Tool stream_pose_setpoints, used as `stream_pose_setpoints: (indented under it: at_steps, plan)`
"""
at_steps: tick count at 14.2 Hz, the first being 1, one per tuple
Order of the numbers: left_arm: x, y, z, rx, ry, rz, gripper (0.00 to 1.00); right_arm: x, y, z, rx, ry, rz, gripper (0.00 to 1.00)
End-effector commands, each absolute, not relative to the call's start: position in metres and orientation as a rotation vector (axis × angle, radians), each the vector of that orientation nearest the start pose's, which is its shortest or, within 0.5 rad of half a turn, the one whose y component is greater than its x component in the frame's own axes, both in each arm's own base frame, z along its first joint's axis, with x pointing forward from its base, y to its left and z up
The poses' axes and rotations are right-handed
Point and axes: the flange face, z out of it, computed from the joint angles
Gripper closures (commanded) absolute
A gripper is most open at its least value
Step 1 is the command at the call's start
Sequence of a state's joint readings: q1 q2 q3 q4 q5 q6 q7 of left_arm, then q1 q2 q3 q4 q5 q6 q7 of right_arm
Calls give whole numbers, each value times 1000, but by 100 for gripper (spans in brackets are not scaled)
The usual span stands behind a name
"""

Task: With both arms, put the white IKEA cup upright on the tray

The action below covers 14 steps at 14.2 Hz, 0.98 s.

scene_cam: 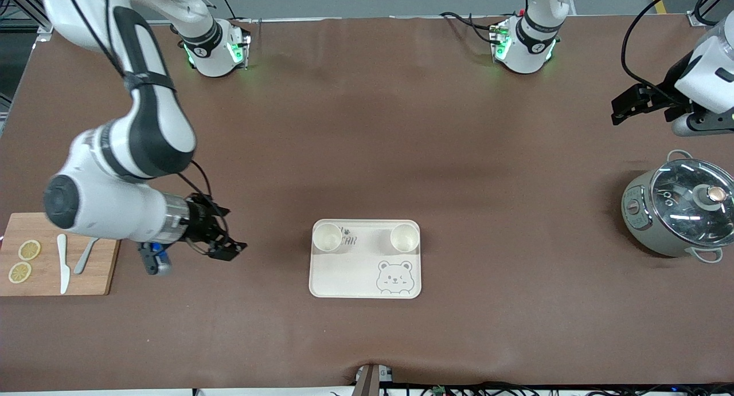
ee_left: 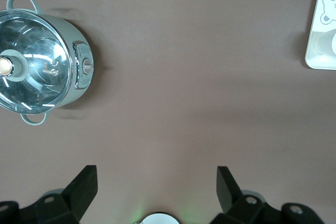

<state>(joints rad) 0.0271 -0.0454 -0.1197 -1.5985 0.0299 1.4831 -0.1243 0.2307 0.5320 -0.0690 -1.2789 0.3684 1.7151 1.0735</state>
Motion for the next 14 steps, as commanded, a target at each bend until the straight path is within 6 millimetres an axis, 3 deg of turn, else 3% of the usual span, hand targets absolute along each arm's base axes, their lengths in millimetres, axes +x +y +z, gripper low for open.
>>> stream_pose_setpoints:
  at_steps: [1,5,8,10,12,14]
  plan:
    - [528,-47,637,-3106,-72,71,0,668,109,485,-2605,1299,414,0]
    - [524,-47,639,-3104,-72,76,0,638,39,529,-2722,1107,347,0]
    - [523,-47,643,-3105,-70,66,0,611,-7,551,-2785,993,297,0]
    - [522,-45,642,-3104,-75,71,0,593,-23,571,-2888,830,247,0]
    - [521,-44,642,-3103,-77,83,0,571,-32,594,-3003,467,186,0]
    - [521,-45,643,-3103,-77,81,0,553,-35,611,-3064,375,156,0]
